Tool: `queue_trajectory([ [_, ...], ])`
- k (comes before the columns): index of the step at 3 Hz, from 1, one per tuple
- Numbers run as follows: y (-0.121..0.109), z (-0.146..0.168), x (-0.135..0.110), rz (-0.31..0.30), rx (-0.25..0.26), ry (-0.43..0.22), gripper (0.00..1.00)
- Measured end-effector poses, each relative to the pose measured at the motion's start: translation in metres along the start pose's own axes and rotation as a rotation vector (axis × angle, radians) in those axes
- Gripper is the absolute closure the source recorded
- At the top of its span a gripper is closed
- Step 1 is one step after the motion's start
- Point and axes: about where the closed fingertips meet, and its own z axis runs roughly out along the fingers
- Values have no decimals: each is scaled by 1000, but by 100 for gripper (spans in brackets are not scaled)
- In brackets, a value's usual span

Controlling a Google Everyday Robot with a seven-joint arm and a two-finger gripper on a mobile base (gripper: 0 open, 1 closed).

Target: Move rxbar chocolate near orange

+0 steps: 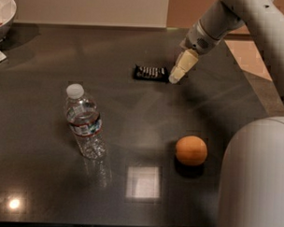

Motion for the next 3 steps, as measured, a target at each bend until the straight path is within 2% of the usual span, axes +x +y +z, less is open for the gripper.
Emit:
queue_trajectory([
  [1, -8, 15, -5, 97, 38, -24, 0],
  [2, -10, 29, -8, 168, 54, -52, 0],
  [3, -11, 43, -11, 192, 50, -81, 0],
])
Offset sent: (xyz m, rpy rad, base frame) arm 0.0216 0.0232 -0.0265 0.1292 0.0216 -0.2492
